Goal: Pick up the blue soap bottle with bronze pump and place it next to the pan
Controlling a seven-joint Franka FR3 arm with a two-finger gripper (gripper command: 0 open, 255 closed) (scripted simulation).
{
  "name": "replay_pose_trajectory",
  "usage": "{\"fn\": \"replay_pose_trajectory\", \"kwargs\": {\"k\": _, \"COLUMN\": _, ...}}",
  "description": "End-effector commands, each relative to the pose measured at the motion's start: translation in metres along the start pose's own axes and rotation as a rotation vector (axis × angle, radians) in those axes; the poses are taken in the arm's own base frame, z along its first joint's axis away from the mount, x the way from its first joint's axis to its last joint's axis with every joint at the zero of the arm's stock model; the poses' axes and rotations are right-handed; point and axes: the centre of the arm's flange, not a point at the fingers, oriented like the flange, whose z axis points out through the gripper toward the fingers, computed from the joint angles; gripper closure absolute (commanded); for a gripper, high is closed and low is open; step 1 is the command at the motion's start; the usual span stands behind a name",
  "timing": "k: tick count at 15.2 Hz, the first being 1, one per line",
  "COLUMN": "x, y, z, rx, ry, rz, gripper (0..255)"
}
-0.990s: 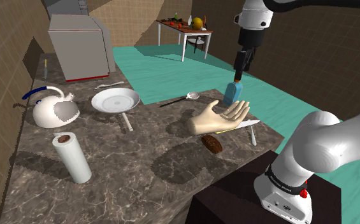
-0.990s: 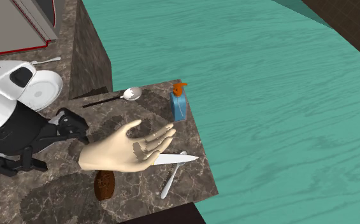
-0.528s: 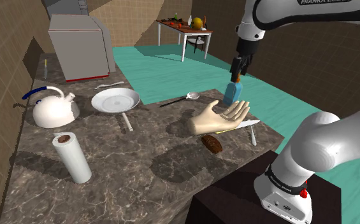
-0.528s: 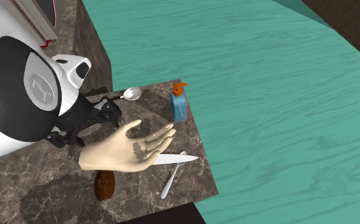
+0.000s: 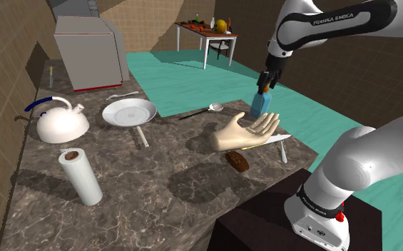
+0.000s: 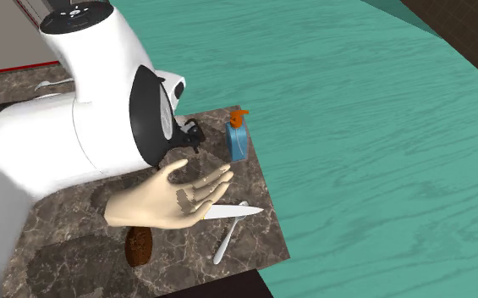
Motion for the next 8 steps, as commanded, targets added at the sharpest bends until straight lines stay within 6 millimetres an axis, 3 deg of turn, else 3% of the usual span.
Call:
{"fn": "replay_pose_trajectory", "kwargs": {"k": 1, "x": 0.006, "y": 0.02, "z": 0.012, "rx": -0.001, "ry": 0.016, "rz": 0.029, "gripper": 0}}
{"fn": "replay_pose_trajectory", "kwargs": {"k": 8, "x": 0.024, "y": 0.095, "z": 0.06, "rx": -0.001, "ry": 0.066, "rz": 0.129, "gripper": 0}}
